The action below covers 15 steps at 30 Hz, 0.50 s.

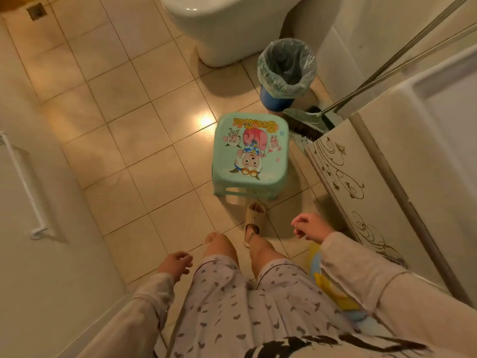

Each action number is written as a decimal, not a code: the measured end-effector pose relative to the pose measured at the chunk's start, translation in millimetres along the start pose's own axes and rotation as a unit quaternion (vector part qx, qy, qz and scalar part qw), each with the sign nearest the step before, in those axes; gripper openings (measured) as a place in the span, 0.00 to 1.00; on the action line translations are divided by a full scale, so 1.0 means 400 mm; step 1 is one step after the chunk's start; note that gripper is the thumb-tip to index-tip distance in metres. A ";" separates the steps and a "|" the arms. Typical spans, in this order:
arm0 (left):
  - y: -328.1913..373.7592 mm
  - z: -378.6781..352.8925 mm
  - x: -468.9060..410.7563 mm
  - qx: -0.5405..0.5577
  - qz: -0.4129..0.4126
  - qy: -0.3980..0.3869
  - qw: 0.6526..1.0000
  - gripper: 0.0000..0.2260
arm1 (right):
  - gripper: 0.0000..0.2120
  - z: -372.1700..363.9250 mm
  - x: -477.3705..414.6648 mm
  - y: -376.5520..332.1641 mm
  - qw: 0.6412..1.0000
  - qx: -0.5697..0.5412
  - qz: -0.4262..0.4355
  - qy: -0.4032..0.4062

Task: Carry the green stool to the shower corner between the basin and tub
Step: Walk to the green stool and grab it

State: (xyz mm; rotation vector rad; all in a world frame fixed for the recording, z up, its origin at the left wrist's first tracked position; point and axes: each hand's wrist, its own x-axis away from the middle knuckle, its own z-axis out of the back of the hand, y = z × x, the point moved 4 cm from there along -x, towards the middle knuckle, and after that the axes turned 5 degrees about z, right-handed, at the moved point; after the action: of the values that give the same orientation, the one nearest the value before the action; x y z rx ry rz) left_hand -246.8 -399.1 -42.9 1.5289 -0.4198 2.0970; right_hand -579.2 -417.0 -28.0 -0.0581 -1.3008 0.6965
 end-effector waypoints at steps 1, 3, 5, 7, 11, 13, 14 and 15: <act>0.016 -0.006 -0.001 -0.003 0.000 -0.001 1.000 0.09 | 0.06 0.011 -0.011 -0.001 1.000 0.007 -0.003 -0.003; 0.053 -0.013 -0.008 -0.009 -0.003 -0.002 1.000 0.13 | 0.06 0.028 -0.034 0.000 1.000 0.017 -0.011 -0.007; 0.097 -0.019 -0.024 -0.017 -0.012 -0.002 1.000 0.13 | 0.06 0.034 -0.056 0.009 0.999 0.027 -0.019 -0.014; 0.147 -0.028 -0.049 -0.028 -0.024 -0.011 0.999 0.13 | 0.06 0.033 -0.077 0.025 0.999 0.036 -0.031 -0.021; 0.253 -0.036 -0.126 -0.052 -0.041 -0.016 0.998 0.14 | 0.07 0.029 -0.145 0.047 0.998 0.022 -0.060 -0.019; 0.301 -0.033 -0.169 -0.067 -0.056 -0.010 0.996 0.14 | 0.08 0.028 -0.189 0.051 0.998 0.027 -0.060 -0.023; 0.324 -0.028 -0.199 -0.077 -0.062 -0.006 0.995 0.14 | 0.08 0.025 -0.219 0.055 0.997 0.035 -0.060 -0.026; 0.345 -0.024 -0.232 -0.084 -0.069 -0.003 0.994 0.14 | 0.07 0.023 -0.249 0.055 0.997 0.043 -0.062 -0.029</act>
State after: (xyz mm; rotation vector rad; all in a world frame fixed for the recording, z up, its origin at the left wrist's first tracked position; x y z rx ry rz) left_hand -310.1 -527.9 -127.4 1.4260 -0.4678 1.9010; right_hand -606.5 -452.5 -120.3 0.1117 -1.3166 0.6505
